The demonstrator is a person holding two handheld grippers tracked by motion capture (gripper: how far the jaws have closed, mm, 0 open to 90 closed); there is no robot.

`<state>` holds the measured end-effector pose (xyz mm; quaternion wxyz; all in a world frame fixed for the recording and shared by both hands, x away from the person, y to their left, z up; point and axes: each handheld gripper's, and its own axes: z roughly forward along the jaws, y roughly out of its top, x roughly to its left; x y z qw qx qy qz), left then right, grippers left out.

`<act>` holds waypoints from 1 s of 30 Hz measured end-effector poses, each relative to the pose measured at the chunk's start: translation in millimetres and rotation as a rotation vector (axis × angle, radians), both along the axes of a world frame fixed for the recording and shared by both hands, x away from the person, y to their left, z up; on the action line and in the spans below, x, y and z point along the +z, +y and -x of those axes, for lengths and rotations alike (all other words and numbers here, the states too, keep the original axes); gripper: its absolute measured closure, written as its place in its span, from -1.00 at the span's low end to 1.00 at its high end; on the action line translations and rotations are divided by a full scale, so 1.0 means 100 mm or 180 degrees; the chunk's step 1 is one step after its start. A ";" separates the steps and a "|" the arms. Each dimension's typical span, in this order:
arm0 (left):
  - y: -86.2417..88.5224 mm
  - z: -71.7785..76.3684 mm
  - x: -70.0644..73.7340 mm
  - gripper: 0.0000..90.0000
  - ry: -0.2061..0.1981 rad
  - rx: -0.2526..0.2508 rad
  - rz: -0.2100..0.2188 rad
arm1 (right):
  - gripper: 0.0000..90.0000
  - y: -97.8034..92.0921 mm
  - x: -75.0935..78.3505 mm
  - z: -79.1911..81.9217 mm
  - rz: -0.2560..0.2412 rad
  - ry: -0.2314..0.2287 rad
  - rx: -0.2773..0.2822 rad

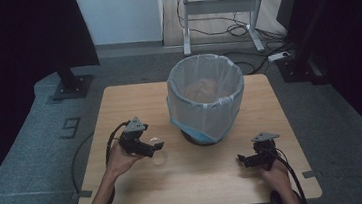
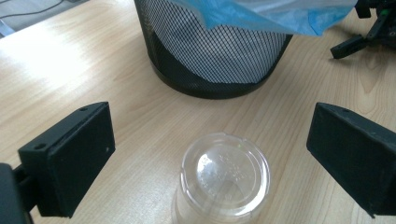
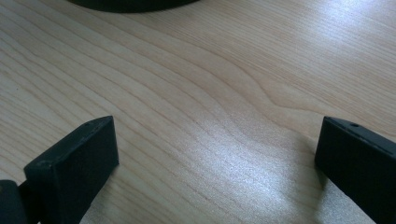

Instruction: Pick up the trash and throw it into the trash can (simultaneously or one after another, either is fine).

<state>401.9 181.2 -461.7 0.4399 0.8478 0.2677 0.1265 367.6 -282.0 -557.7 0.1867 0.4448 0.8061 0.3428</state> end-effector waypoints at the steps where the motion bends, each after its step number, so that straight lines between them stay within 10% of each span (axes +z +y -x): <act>1: 0.00 0.01 -0.02 -0.97 0.0002 0.0008 -0.0001 | -1.00 0.00 0.00 0.00 0.0000 0.0003 0.0003; 30: 0.02 0.07 -0.58 -0.77 0.0156 0.0107 0.0001 | -1.00 0.00 0.00 0.00 0.0000 -0.0001 0.0001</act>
